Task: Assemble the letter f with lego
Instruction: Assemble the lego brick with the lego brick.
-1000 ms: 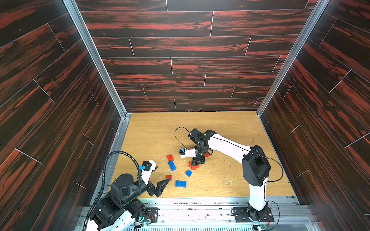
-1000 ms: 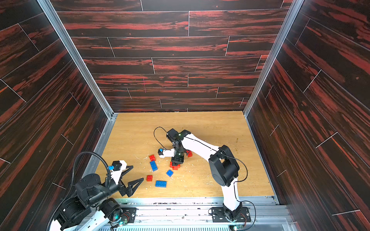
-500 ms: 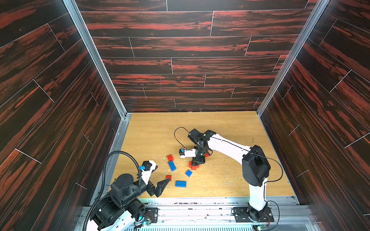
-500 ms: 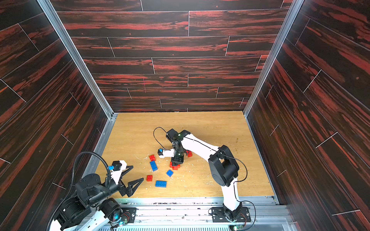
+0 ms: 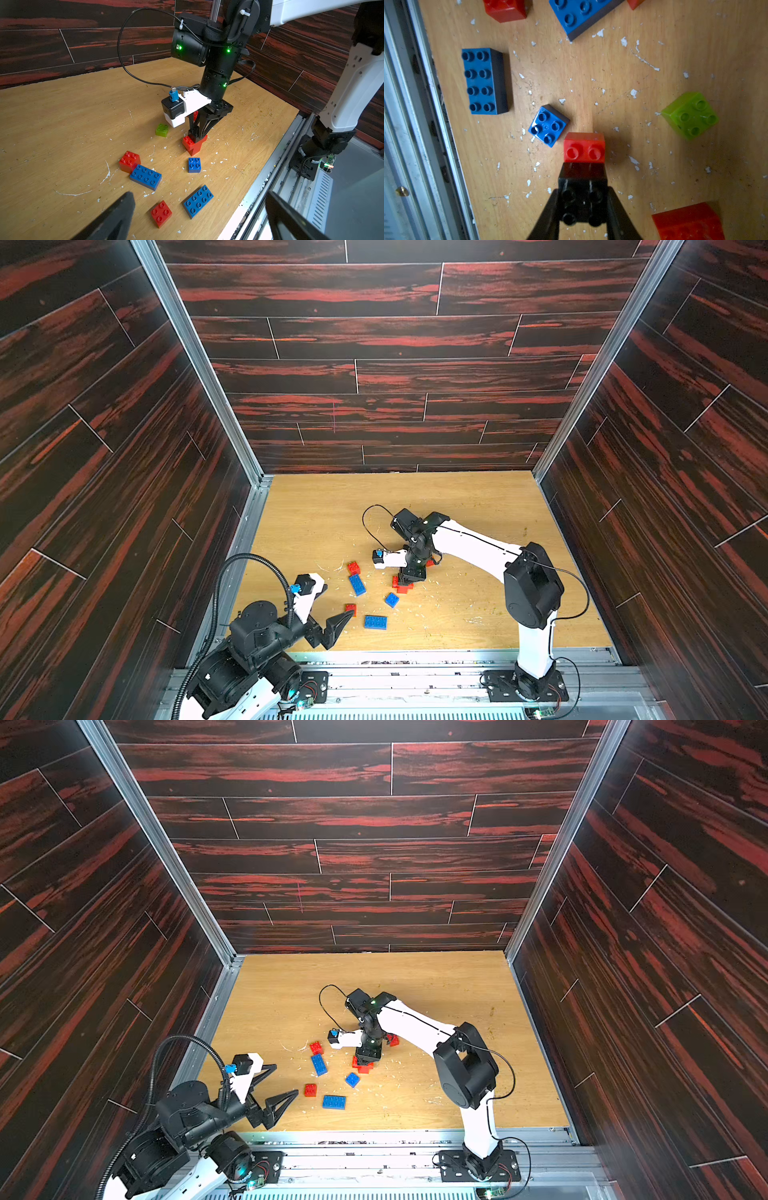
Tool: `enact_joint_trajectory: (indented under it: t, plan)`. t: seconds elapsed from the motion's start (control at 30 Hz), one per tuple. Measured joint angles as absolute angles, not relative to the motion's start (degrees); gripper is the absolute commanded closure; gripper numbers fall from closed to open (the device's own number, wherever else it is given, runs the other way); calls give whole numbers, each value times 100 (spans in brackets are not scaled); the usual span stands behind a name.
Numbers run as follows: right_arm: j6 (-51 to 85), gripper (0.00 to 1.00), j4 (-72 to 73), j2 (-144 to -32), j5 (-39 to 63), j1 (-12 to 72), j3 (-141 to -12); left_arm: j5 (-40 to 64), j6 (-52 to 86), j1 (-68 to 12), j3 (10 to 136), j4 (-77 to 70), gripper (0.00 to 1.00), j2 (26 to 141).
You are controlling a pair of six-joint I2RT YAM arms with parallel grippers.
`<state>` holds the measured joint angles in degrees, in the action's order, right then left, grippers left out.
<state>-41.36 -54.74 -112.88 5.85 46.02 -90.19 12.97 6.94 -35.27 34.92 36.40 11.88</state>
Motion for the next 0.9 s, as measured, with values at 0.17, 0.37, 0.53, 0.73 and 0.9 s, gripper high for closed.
enact_joint_trajectory:
  t: [0.17, 0.37, 0.53, 0.73, 0.9]
  plan:
    - [-4095, 80, -5437, -11262, 502, 4641, -8982, 1295, 694, -3527, 3492, 3640, 0, 1188]
    - [-4053, 80, -5389, -11238, 440, 4676, -8936, 1288, 694, -3527, 3492, 3640, 0, 1188]
    - [-3988, 80, -5365, -11227, 362, 4716, -8919, 1284, 694, -3527, 3492, 3640, 0, 1188]
    - [-3938, 79, -5376, -11227, 342, 4727, -8934, 1284, 694, -3527, 3492, 3640, 0, 1188]
    - [-3879, 76, -5400, -11244, 340, 4742, -8986, 1284, 694, -3527, 3492, 3640, 0, 1188]
